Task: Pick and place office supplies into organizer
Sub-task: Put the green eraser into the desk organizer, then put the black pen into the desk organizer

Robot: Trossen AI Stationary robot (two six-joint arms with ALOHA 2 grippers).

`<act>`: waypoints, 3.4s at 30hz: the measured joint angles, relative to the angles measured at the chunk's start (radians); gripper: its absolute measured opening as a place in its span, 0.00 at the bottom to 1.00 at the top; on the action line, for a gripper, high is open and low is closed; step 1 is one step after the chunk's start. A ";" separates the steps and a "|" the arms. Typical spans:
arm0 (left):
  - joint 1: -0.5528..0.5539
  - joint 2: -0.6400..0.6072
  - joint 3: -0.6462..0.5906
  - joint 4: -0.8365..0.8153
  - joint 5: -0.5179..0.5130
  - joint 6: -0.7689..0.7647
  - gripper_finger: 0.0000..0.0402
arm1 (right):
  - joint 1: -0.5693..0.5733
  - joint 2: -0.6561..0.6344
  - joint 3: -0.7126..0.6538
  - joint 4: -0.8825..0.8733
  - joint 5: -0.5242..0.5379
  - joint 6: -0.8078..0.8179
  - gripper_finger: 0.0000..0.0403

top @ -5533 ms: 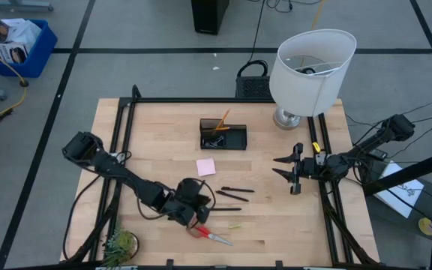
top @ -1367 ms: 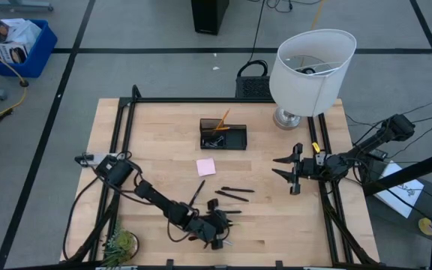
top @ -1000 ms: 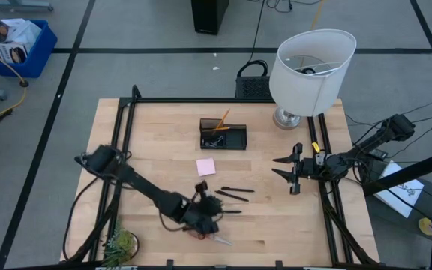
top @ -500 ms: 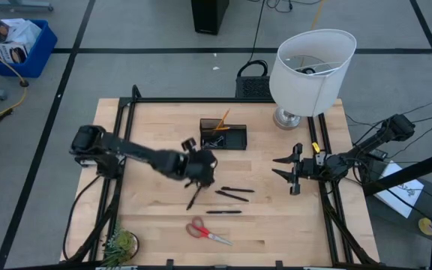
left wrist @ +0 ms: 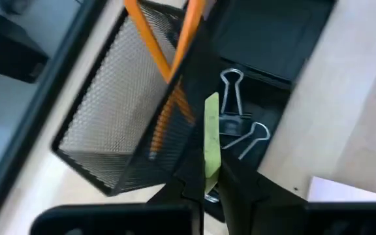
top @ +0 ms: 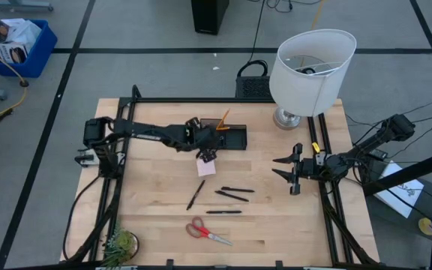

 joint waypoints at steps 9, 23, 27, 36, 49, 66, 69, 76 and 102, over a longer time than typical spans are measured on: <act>0.041 0.020 -0.004 0.029 0.122 0.014 0.08 | 0.000 0.000 0.000 0.000 0.000 0.000 0.38; 0.042 0.022 -0.002 0.036 0.064 -0.021 0.45 | 0.000 0.000 0.000 0.000 0.000 0.000 0.38; 0.040 0.022 -0.002 0.030 0.064 -0.032 0.53 | 0.000 0.000 0.000 0.000 0.000 0.000 0.38; 0.014 0.021 -0.002 -0.002 0.091 -0.023 0.58 | 0.000 0.000 0.000 0.000 0.000 0.000 0.38; -0.313 -0.152 -0.283 0.667 0.334 -0.008 0.57 | 0.000 0.001 0.000 0.003 0.000 -0.052 0.38; -0.607 -0.706 -0.962 1.273 0.187 0.048 0.57 | 0.000 0.009 0.000 0.116 -0.001 0.173 0.38; -0.614 -0.794 -1.055 1.330 0.155 0.039 0.57 | 0.000 0.011 0.000 0.132 -0.027 0.192 0.38; -0.597 -0.983 -1.159 1.271 0.204 0.037 0.57 | -0.006 0.064 0.000 0.104 -0.027 0.294 0.38; -0.452 -1.513 -1.185 0.680 0.191 -0.010 0.57 | -0.214 0.914 0.645 -0.223 -0.255 0.369 0.38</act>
